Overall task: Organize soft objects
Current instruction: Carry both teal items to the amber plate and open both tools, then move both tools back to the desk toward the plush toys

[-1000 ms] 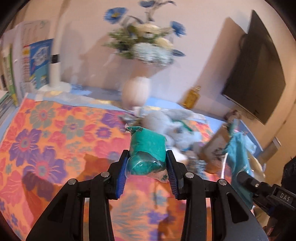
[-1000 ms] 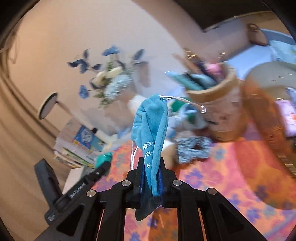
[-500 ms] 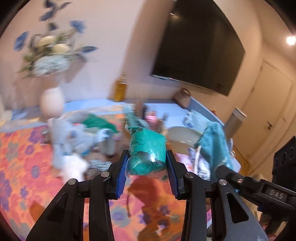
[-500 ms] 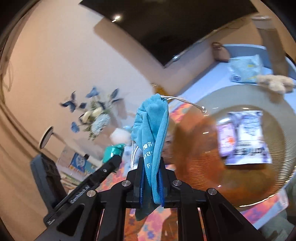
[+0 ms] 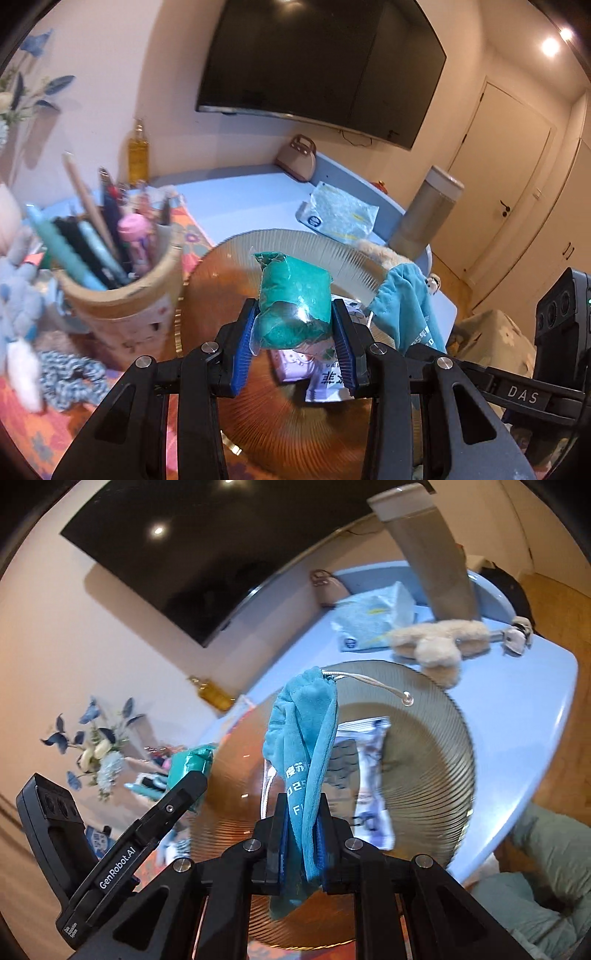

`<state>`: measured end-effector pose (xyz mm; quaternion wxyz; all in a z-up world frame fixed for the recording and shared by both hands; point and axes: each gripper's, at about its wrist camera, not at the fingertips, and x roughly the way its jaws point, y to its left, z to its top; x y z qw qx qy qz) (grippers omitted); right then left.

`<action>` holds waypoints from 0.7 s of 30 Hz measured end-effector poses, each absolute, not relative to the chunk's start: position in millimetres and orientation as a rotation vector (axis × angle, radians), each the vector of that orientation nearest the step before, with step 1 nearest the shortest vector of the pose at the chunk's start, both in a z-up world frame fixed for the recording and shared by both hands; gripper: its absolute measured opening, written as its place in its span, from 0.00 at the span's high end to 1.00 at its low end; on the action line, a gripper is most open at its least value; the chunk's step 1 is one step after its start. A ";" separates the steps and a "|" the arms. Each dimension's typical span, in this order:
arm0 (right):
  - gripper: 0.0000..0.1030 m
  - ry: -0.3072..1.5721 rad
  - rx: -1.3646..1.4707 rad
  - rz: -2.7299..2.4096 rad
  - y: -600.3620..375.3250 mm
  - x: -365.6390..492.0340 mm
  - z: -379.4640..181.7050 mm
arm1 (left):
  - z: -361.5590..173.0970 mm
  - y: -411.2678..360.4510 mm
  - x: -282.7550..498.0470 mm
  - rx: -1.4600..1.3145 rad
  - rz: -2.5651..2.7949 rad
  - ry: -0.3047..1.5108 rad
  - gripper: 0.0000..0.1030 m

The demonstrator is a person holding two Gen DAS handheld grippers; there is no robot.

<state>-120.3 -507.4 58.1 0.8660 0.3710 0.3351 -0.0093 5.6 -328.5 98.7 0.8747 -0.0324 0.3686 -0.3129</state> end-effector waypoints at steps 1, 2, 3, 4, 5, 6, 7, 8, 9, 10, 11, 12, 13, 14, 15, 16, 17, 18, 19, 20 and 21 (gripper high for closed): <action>0.88 0.706 0.770 -0.021 -508.3 -120.1 56.7 | 95.4 -330.1 8.0 -0.073 -0.651 0.779 0.65; 0.88 0.715 0.755 -0.024 -508.8 -119.0 55.3 | 93.4 -330.3 9.3 -0.078 -0.651 0.785 0.65; 0.88 0.720 0.751 -0.028 -507.6 -118.1 54.1 | 91.8 -330.9 10.7 -0.080 -0.655 0.785 0.65; 0.88 0.726 0.749 -0.032 -508.2 -117.3 52.4 | 90.5 -332.3 12.0 -0.078 -0.657 0.782 0.65; 0.88 0.730 0.749 -0.032 -506.5 -116.0 51.8 | 89.1 -334.6 13.5 -0.069 -0.655 0.780 0.65; 0.88 0.740 0.746 -0.027 -506.0 -114.5 50.5 | 87.7 -335.7 14.1 -0.057 -0.655 0.781 0.65; 0.86 0.753 0.744 -0.028 -502.7 -112.9 50.3 | 86.8 -335.3 13.9 -0.047 -0.657 0.782 0.62; 0.83 0.771 0.751 -0.033 -503.2 -111.6 49.1 | 85.9 -337.2 14.4 -0.035 -0.654 0.787 0.48; 0.70 0.771 0.755 -0.036 -503.2 -112.1 49.7 | 85.0 -341.4 15.0 -0.020 -0.643 0.791 0.39; 0.44 0.761 0.754 -0.041 -502.8 -113.2 52.1 | 84.9 -342.6 15.2 -0.008 -0.627 0.792 0.16; 0.30 0.750 0.749 -0.048 -502.7 -114.8 54.8 | 85.6 -343.1 15.0 0.006 -0.605 0.789 0.03; 0.17 0.744 0.738 -0.085 -503.3 -117.9 58.2 | 87.9 -339.8 14.4 0.000 -0.584 0.771 0.02; 0.16 0.740 0.738 -0.100 -504.3 -120.7 60.7 | 90.1 -335.8 13.9 -0.008 -0.572 0.755 0.02; 0.16 0.739 0.744 -0.098 -505.3 -122.5 61.7 | 91.7 -331.7 14.1 -0.012 -0.565 0.754 0.02; 0.16 0.735 0.762 -0.080 -507.2 -125.4 63.0 | 92.8 -328.3 15.7 -0.020 -0.565 0.764 0.02; 0.16 0.729 0.774 -0.072 -507.9 -127.7 63.9 | 93.1 -326.0 17.2 -0.027 -0.569 0.771 0.02; 0.16 0.722 0.785 -0.069 -509.1 -130.8 65.3 | 93.4 -323.3 18.2 -0.036 -0.574 0.776 0.02; 0.16 0.715 0.791 -0.082 -510.9 -135.0 67.1 | 93.9 -320.8 18.5 -0.044 -0.577 0.775 0.02; 0.16 0.711 0.793 -0.095 -510.8 -137.6 68.6 | 94.1 -318.5 18.2 -0.048 -0.578 0.775 0.02; 0.16 0.705 0.800 -0.108 -511.8 -141.0 70.2 | 94.4 -316.1 17.9 -0.051 -0.575 0.775 0.02; 0.16 0.699 0.808 -0.112 -512.6 -143.8 71.6 | 94.3 -314.9 17.6 -0.054 -0.571 0.777 0.02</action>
